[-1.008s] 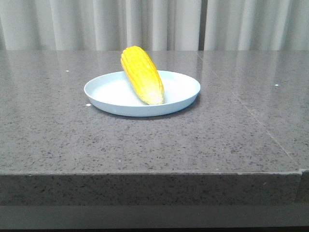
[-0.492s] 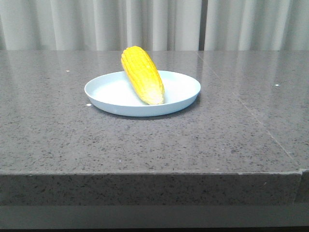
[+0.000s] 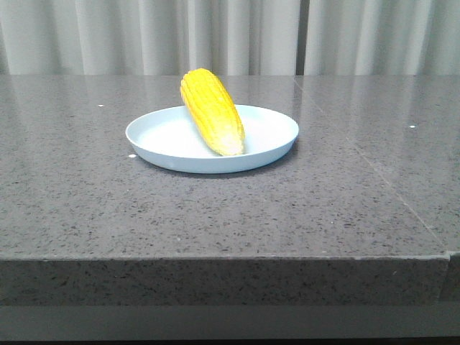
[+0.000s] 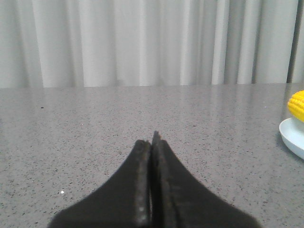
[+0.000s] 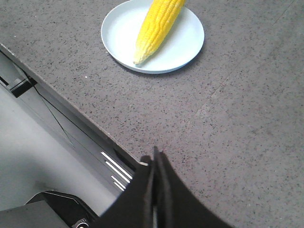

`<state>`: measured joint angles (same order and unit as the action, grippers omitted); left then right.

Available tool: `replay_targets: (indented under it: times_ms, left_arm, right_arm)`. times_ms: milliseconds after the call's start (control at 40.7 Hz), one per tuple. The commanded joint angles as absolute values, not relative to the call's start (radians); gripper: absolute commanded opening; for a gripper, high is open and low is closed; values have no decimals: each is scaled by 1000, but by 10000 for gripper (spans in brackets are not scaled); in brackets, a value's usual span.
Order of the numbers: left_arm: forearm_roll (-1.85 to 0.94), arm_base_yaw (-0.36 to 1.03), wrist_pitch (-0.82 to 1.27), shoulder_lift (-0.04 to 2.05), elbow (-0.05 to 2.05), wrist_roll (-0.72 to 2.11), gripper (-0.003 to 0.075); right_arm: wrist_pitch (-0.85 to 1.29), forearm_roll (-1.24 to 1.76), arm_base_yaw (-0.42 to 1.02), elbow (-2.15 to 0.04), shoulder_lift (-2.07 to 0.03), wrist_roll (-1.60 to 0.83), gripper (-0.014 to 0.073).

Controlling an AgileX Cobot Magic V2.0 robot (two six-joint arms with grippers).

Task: Place corn on plate with both arms

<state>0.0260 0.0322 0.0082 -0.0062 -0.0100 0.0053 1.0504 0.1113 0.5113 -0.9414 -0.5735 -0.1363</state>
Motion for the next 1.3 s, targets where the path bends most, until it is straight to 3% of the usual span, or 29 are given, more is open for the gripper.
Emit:
replay_targets:
  times_ms: [0, 1279]
  left_arm:
    - [7, 39, -78, -23, -31, 26, -20]
    - [0, 39, -112, -23, -31, 26, -20]
  right_arm:
    - [992, 112, 511, -962, -577, -140, -69]
    - [967, 115, 513, -942, -560, -140, -69]
